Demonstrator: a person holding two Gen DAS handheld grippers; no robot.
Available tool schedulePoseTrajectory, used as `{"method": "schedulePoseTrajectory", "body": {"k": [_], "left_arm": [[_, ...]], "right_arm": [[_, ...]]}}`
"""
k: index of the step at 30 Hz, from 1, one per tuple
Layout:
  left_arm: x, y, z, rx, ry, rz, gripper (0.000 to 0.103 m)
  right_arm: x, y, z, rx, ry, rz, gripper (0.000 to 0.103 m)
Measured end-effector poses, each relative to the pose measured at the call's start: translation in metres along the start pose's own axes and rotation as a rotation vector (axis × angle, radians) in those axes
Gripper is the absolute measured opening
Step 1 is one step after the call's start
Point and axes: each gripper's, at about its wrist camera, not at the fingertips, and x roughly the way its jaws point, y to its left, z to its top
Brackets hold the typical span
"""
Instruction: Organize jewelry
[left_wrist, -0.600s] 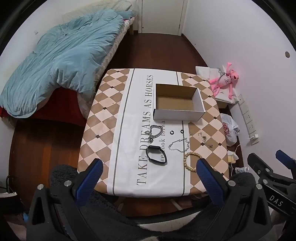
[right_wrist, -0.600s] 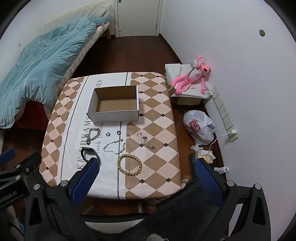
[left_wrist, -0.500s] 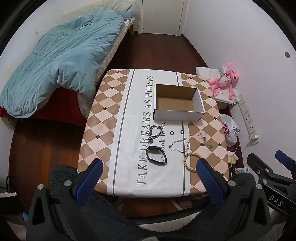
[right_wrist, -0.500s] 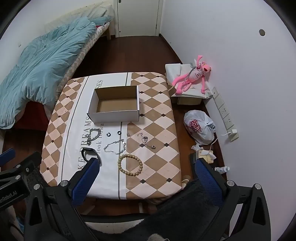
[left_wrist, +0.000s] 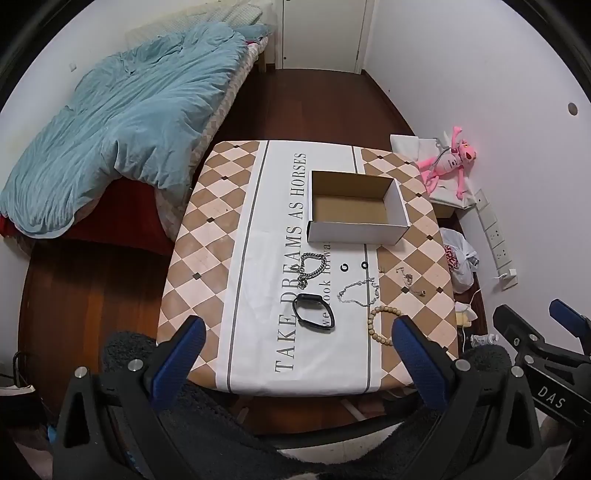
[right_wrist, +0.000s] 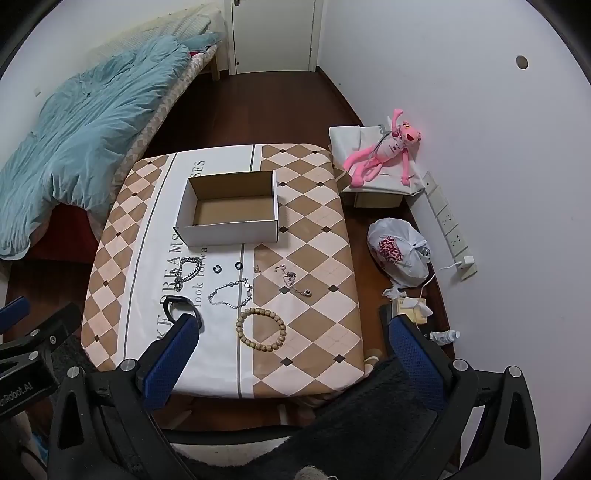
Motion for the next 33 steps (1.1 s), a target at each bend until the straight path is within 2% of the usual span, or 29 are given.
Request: {"method": "schedulePoseTrajectory", "body": {"k": [13, 33], "left_arm": [[-0.001, 0.004, 0.009, 0.004, -0.004, 0.002, 0.103], [0.000, -0.009, -0.003, 0.035, -0.013, 0.006, 0.103]], "right_arm": [[-0.005, -0.001, 0.001, 0.004, -0.006, 0.003, 0.103], [-0.016, -0.007, 0.004, 0.009, -0.034, -0.001, 0.103]]}}
